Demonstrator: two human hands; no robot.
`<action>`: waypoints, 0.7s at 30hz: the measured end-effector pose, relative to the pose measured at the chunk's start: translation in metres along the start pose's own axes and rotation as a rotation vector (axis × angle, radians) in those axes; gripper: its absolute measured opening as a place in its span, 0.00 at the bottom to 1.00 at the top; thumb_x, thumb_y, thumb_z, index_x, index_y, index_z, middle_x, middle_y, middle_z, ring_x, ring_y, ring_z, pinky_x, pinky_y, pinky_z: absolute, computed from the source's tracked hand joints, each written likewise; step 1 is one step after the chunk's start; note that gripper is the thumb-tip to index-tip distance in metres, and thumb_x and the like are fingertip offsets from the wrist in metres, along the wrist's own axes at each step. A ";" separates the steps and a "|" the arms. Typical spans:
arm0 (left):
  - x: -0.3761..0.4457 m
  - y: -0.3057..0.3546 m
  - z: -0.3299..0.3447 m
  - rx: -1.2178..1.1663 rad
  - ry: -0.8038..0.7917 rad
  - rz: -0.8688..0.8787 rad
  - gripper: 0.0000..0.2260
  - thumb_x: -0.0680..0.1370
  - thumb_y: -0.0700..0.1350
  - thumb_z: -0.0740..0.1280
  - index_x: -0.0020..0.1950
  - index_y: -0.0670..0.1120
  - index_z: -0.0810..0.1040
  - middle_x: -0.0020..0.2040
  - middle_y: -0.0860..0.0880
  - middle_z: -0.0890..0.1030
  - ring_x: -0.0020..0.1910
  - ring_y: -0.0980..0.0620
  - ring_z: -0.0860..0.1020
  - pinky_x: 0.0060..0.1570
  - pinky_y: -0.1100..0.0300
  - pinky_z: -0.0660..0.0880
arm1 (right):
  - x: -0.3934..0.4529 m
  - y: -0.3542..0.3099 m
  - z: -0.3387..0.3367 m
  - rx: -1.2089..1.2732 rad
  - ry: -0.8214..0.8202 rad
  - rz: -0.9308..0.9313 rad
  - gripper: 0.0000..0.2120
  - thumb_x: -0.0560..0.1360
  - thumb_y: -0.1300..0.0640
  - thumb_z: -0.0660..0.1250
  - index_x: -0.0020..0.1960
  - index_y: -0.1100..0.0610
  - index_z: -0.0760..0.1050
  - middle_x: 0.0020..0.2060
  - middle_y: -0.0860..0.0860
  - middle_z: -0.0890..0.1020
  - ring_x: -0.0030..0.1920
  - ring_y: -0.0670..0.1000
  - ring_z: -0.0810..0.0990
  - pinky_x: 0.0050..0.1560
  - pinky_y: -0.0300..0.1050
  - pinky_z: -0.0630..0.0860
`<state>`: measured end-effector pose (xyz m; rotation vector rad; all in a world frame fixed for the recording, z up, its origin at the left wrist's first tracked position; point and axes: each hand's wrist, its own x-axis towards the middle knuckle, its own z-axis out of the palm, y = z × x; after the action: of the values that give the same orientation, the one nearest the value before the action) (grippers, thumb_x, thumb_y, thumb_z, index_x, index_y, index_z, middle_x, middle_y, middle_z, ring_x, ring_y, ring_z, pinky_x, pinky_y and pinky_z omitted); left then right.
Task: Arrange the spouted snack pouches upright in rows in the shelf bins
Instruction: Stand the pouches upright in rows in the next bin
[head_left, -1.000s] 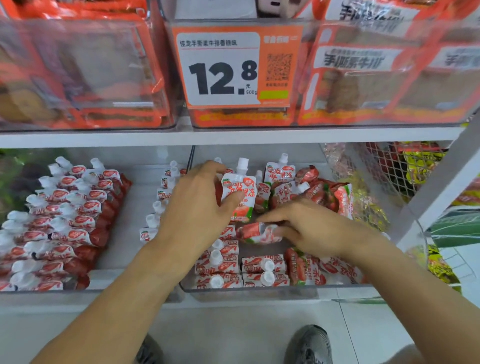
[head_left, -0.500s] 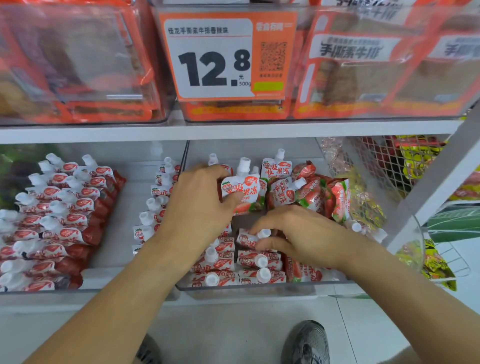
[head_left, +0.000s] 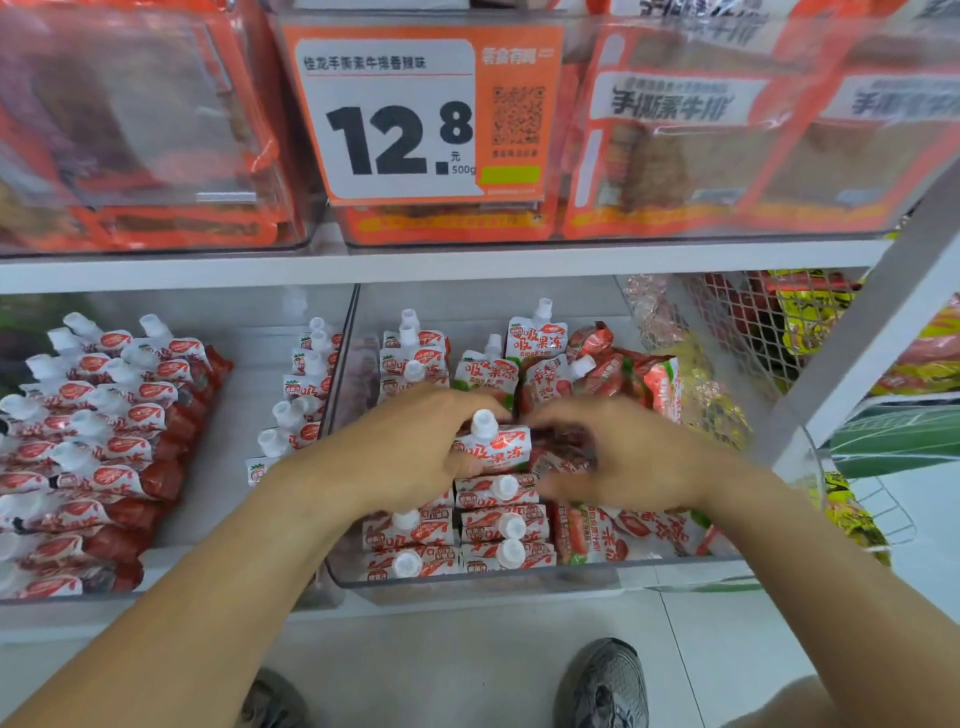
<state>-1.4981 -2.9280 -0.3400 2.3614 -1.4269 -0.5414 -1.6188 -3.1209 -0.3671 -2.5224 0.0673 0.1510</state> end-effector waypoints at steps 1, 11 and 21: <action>-0.001 0.000 0.000 0.003 -0.006 0.017 0.15 0.75 0.48 0.71 0.61 0.57 0.76 0.53 0.58 0.80 0.50 0.59 0.76 0.50 0.59 0.74 | 0.003 0.002 0.003 -0.069 -0.066 0.022 0.26 0.70 0.42 0.74 0.66 0.46 0.74 0.59 0.38 0.79 0.56 0.39 0.77 0.55 0.33 0.72; -0.005 -0.007 0.006 -0.042 0.006 0.022 0.12 0.78 0.54 0.66 0.60 0.57 0.79 0.52 0.59 0.82 0.49 0.62 0.79 0.52 0.57 0.78 | -0.006 -0.005 -0.016 -0.148 0.150 0.146 0.12 0.69 0.57 0.70 0.52 0.56 0.79 0.31 0.52 0.83 0.32 0.51 0.81 0.37 0.50 0.80; -0.001 0.001 0.017 -0.026 -0.061 0.050 0.14 0.78 0.46 0.67 0.64 0.56 0.76 0.57 0.58 0.78 0.50 0.64 0.74 0.48 0.72 0.68 | -0.001 -0.010 -0.006 -0.093 0.415 0.022 0.19 0.80 0.48 0.62 0.67 0.56 0.70 0.47 0.52 0.84 0.43 0.50 0.82 0.41 0.44 0.72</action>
<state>-1.5074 -2.9288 -0.3541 2.3012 -1.4914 -0.6202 -1.6190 -3.1161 -0.3569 -2.6065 0.2584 -0.3699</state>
